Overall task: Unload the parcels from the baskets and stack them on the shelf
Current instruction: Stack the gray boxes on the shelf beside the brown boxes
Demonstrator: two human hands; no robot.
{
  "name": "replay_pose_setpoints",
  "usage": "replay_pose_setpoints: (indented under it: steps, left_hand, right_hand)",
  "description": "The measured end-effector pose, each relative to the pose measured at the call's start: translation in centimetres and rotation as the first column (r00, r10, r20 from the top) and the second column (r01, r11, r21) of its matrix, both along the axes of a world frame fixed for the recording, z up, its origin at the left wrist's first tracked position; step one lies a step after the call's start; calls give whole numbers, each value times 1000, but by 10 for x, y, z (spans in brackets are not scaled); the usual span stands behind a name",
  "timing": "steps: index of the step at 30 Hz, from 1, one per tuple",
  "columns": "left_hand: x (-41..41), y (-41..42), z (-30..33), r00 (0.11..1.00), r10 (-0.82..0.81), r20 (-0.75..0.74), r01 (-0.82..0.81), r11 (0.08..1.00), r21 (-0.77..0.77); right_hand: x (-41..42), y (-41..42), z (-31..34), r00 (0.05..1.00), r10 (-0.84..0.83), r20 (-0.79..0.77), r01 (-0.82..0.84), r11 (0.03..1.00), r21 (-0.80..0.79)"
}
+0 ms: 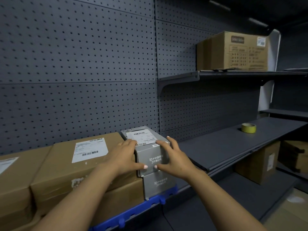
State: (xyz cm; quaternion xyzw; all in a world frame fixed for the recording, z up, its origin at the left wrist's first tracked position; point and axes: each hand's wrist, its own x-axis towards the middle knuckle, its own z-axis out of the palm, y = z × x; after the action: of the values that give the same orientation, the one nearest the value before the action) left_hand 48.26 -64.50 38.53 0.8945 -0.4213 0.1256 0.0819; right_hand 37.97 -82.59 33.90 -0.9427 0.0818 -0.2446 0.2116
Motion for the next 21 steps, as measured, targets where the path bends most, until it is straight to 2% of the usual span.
replay_pose_setpoints:
  steps: [9, 16, 21]
  left_hand:
    - [6, -9, 2, 997, 15, -80, -13, 1000, 22]
    - [6, -15, 3, 997, 19, -74, -20, 1000, -14]
    - [6, -16, 3, 996, 22, -90, -25, 999, -32]
  right_hand:
    - [3, -3, 2, 1000, -9, -9, 9, 999, 53]
    - [2, -2, -8, 1000, 20, 14, -23, 973, 229]
    - [0, -3, -14, 999, 34, 10, -36, 968, 248]
